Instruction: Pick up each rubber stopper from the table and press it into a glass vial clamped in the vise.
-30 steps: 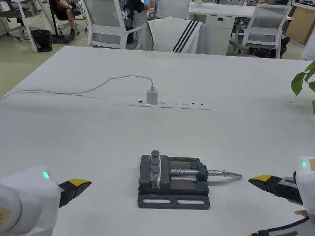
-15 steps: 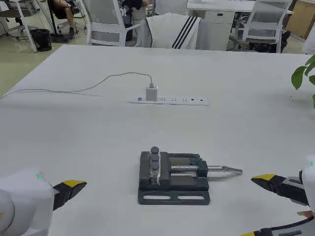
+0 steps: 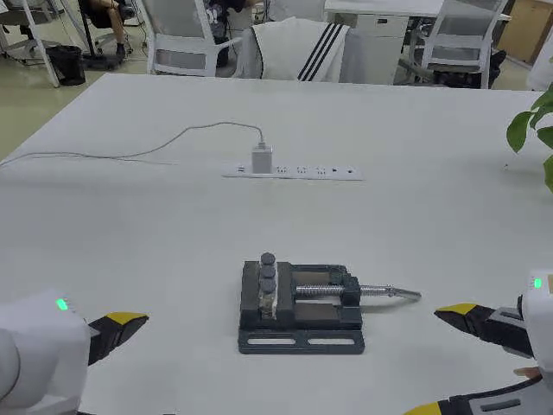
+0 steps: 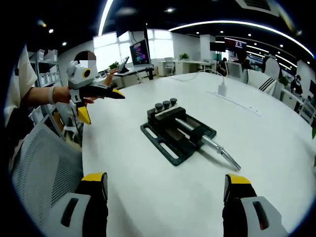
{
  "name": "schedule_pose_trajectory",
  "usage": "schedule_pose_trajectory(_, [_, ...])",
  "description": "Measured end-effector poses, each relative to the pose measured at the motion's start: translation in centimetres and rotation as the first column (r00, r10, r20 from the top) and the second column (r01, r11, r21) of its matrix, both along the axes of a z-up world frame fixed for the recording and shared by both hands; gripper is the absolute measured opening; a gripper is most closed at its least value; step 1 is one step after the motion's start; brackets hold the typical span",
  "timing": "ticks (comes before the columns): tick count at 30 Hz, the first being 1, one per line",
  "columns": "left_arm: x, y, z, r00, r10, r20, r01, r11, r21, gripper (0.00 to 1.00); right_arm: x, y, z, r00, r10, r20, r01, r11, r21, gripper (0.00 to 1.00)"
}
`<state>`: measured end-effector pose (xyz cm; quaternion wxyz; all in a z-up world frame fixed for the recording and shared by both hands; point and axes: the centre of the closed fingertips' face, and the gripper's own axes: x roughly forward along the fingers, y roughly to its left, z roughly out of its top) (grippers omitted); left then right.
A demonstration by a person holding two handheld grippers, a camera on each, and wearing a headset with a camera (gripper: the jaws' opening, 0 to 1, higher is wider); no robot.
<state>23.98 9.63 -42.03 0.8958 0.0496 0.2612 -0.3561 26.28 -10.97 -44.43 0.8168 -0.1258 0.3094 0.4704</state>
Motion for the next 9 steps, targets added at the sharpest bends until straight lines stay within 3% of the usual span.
schedule_pose_trajectory(9, [-0.02,-0.01,-0.04,1.0,-0.003,-0.002,0.003,1.0,0.006,0.95,-0.05,-0.12,-0.06,1.0,0.001,-0.002,-0.001,1.0,-0.002,0.96])
